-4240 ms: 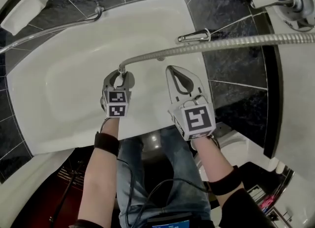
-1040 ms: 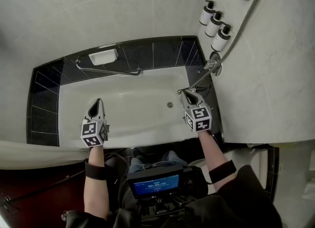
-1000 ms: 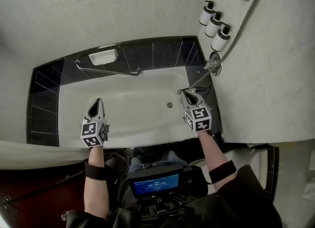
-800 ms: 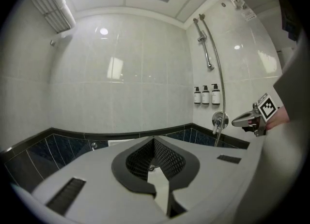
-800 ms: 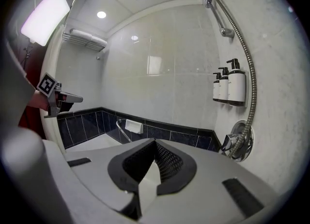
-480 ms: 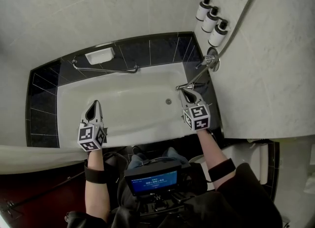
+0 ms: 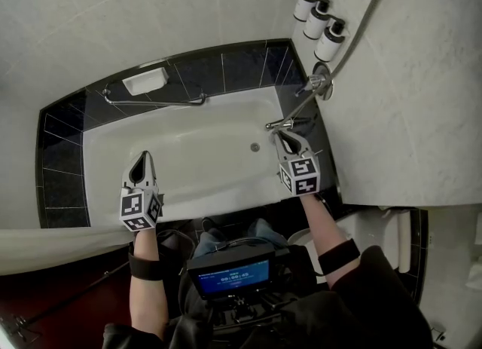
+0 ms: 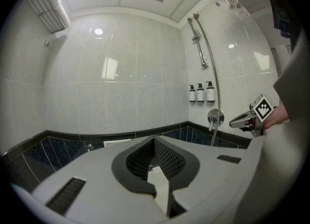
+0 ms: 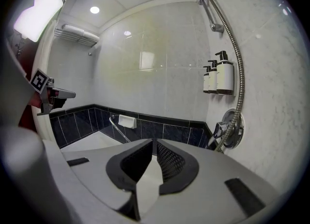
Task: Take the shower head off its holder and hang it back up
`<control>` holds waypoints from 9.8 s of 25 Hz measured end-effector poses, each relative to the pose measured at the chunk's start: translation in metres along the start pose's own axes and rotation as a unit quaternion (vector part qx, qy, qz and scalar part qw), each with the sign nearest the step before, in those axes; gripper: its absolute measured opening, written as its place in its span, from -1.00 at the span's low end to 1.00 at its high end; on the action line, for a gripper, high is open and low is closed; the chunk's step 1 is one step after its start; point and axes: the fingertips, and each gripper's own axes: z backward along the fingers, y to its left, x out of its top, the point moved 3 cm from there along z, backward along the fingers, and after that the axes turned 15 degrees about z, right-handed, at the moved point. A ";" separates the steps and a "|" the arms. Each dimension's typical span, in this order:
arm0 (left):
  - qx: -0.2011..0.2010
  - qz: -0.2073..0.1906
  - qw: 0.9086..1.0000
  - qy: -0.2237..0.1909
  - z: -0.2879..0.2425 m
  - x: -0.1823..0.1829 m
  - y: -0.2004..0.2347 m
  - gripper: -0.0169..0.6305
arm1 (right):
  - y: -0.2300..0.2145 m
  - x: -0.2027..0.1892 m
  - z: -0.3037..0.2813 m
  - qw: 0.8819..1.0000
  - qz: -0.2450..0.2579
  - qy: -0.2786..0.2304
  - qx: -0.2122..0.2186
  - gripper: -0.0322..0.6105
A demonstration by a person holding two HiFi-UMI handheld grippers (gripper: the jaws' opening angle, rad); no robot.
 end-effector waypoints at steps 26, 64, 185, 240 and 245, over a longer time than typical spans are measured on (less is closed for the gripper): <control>-0.056 -0.049 0.995 0.070 -0.109 -0.126 -0.035 -0.95 | 0.017 -0.271 -0.137 0.974 -0.013 0.220 0.051 0.11; -0.089 -0.055 0.990 0.092 -0.237 -0.356 -0.020 -0.95 | 0.014 -0.531 -0.359 0.991 -0.035 0.130 -0.020 -0.40; 0.203 -0.502 0.829 -0.141 0.006 0.224 -0.028 0.14 | 0.185 0.444 -0.026 0.786 -0.422 -0.234 0.385 -0.47; 0.128 -0.564 0.797 -0.172 -0.061 0.457 -0.127 0.10 | -0.086 0.367 -0.025 0.976 0.046 -0.207 0.046 -0.88; 0.112 -0.575 0.790 -0.182 -0.074 0.506 -0.161 0.10 | -0.125 0.398 -0.009 0.972 0.058 -0.228 0.022 -0.88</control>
